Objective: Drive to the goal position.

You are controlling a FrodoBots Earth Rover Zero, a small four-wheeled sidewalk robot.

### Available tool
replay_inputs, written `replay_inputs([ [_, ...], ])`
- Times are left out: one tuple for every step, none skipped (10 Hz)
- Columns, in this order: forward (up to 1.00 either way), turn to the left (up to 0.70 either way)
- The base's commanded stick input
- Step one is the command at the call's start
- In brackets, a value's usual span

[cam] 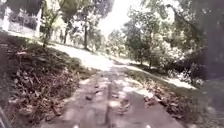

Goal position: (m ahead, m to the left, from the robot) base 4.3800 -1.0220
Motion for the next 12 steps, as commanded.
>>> replay_inputs([
  [0.45,0.00],
  [0.45,0.00],
  [0.45,0.00],
  [0.45,0.00],
  [0.45,0.00],
  [0.45,0.00],
  [0.45,0.00],
  [0.45,0.00],
  [0.45,0.00],
  [0.45,0.00],
  [0.45,0.00],
  [0.45,0.00],
])
